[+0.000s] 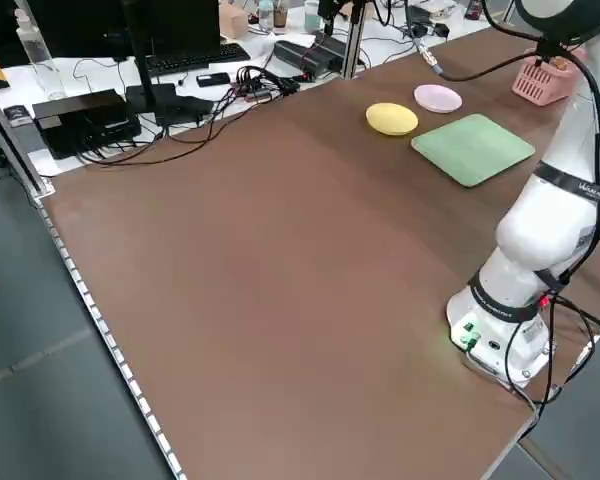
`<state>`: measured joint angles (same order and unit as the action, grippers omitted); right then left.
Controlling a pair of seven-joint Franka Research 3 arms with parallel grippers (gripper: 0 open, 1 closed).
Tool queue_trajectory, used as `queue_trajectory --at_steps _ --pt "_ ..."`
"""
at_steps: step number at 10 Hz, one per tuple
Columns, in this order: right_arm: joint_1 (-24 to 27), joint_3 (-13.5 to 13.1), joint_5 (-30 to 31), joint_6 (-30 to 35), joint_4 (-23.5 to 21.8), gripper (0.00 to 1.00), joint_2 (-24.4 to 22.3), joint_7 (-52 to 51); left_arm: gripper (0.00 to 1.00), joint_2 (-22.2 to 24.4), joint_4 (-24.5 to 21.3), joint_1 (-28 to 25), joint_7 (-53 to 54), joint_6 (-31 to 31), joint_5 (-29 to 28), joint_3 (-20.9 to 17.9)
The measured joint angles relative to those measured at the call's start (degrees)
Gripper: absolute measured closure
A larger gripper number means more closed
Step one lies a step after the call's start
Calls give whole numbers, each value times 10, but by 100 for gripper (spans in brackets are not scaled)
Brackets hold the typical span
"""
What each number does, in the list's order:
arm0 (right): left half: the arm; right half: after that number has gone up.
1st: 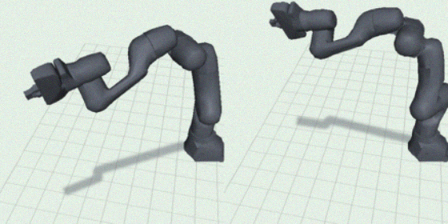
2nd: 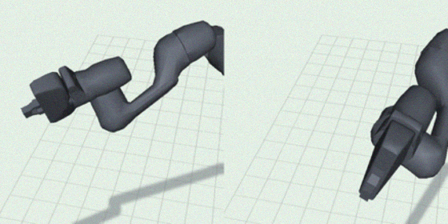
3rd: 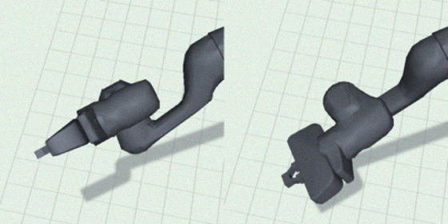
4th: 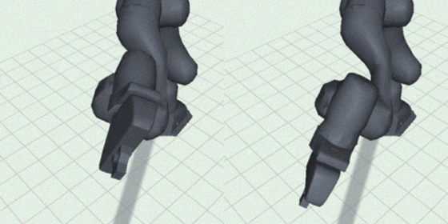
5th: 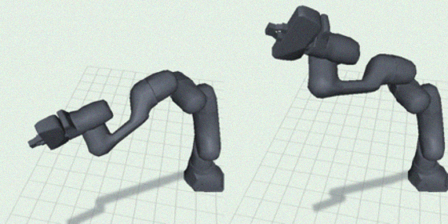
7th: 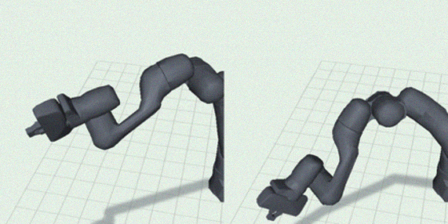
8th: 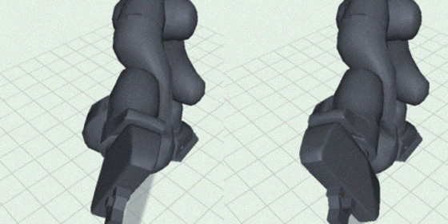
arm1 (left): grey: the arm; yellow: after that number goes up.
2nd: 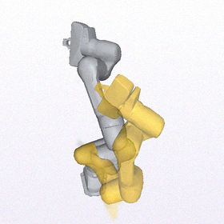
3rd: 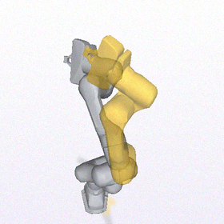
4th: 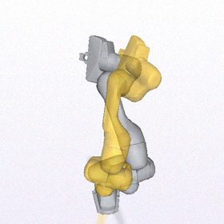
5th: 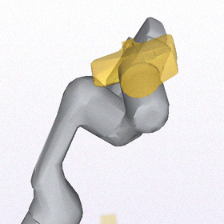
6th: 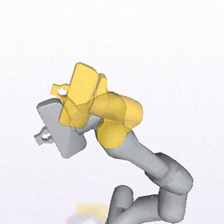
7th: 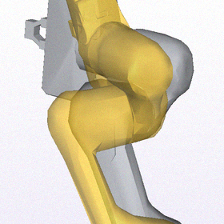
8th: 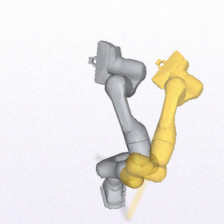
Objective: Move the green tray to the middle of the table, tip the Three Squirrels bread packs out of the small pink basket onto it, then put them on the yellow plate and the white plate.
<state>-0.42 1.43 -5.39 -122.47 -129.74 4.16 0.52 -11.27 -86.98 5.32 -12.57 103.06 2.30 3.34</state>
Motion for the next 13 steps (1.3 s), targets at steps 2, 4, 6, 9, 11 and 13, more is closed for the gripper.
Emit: queue_trajectory --at_steps 2,4,6,9,11,13 --pt "0 0 0 20 -7 35 -5 0 0 0 0 0 0 0 0 0" --pt "0 0 0 22 -17 35 -8 0 0 0 0 0 0 0 0 0" --pt "0 0 0 7 -22 35 -8 0 0 -1 0 0 0 0 0 0" --pt "0 -1 0 -26 -28 41 -7 0 0 -1 0 0 0 1 0 0" --pt "0 -1 0 -54 -46 44 -1 -1 0 -1 0 0 0 1 0 0" --pt "2 -2 0 -73 -61 44 6 -1 0 -1 0 0 0 1 0 0"
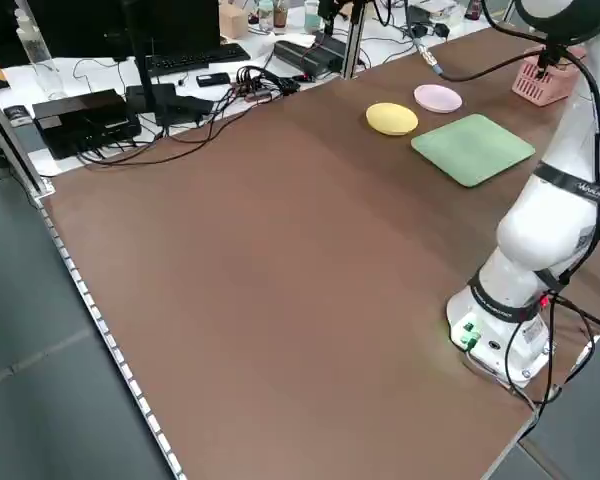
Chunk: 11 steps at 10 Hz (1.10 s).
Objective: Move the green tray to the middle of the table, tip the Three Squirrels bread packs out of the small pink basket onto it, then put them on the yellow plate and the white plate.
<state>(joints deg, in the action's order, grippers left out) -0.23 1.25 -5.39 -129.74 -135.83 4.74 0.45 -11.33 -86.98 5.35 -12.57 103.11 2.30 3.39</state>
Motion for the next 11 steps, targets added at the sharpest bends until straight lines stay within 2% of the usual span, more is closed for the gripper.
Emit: queue_trajectory --at_steps 1,2,3,4,5,8,11 --pt "1 0 0 -3 -1 46 2 0 0 0 0 0 0 0 0 0" --pt "4 0 0 -8 -1 54 2 0 0 0 0 0 0 0 0 0" --pt "7 -1 0 -12 -1 73 2 0 0 0 1 1 0 0 0 1" --pt "8 -1 1 -14 -1 87 2 0 0 0 1 2 0 1 0 1" --pt "9 -2 2 -16 -1 93 2 0 0 0 2 3 0 1 0 1" --pt "9 -2 2 -15 2 93 -1 0 0 0 2 4 0 1 0 2" --pt "7 0 2 10 20 93 -32 0 0 -2 2 5 0 1 0 10"
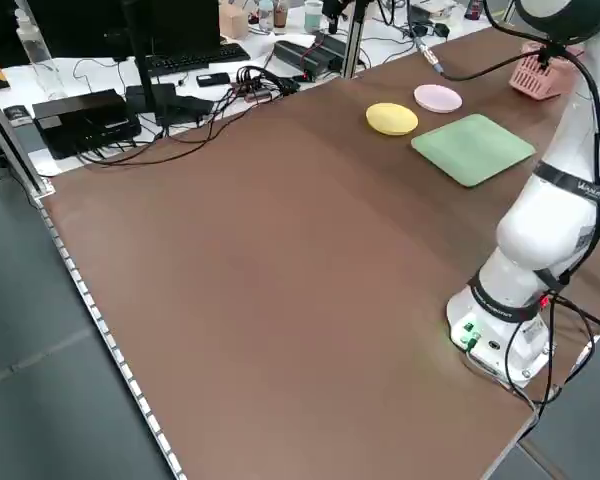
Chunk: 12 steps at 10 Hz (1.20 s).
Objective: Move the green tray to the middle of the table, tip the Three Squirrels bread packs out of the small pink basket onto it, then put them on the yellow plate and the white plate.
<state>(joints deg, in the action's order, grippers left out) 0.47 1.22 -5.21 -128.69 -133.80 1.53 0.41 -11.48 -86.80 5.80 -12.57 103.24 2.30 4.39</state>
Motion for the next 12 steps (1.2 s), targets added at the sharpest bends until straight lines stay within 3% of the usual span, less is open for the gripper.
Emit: queue_trajectory --at_steps 4,8,10,12 --pt "-52 7 -2 54 46 93 -49 47 0 -1 0 3 0 0 0 2" --pt "-184 13 -18 103 138 93 -54 222 0 -1 0 3 0 0 0 2" --pt "-240 14 -84 90 163 93 -55 246 0 -1 1 3 0 0 0 2" --pt "-281 14 -147 35 166 93 -53 247 0 -1 1 3 0 0 0 2"
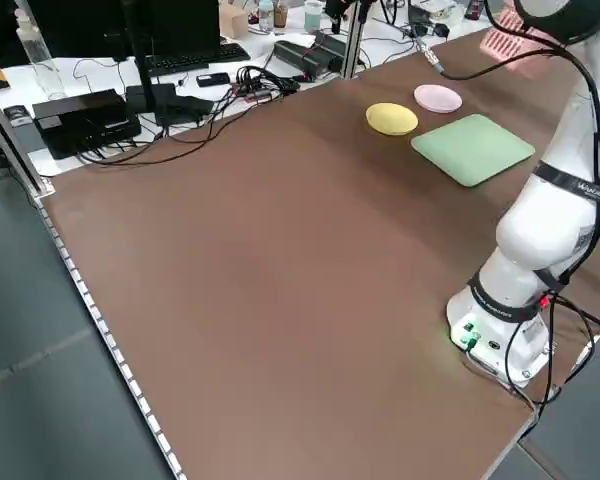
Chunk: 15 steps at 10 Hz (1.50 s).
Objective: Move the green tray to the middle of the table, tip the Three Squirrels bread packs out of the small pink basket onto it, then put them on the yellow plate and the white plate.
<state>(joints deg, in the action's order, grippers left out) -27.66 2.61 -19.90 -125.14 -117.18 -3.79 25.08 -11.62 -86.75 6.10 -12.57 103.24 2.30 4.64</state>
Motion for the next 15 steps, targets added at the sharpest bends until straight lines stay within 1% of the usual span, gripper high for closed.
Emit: queue_trajectory --at_steps 2,4,6,9,13,15 --pt "-53 0 -64 -77 -1 93 17 0 0 0 0 1 0 0 0 0" --pt "-101 1 -127 -152 -1 93 54 -2 0 0 0 2 0 0 0 1" --pt "-131 0 -191 -193 -1 93 81 -26 0 0 0 2 0 0 0 1" --pt "-151 0 -317 -211 -1 93 93 -106 0 -2 0 5 0 0 0 1" --pt "-152 -3 -458 -213 -1 93 95 -225 0 -3 0 6 0 0 0 1" --pt "-153 -3 -483 -213 -1 93 106 -249 0 -3 0 6 0 0 0 1"
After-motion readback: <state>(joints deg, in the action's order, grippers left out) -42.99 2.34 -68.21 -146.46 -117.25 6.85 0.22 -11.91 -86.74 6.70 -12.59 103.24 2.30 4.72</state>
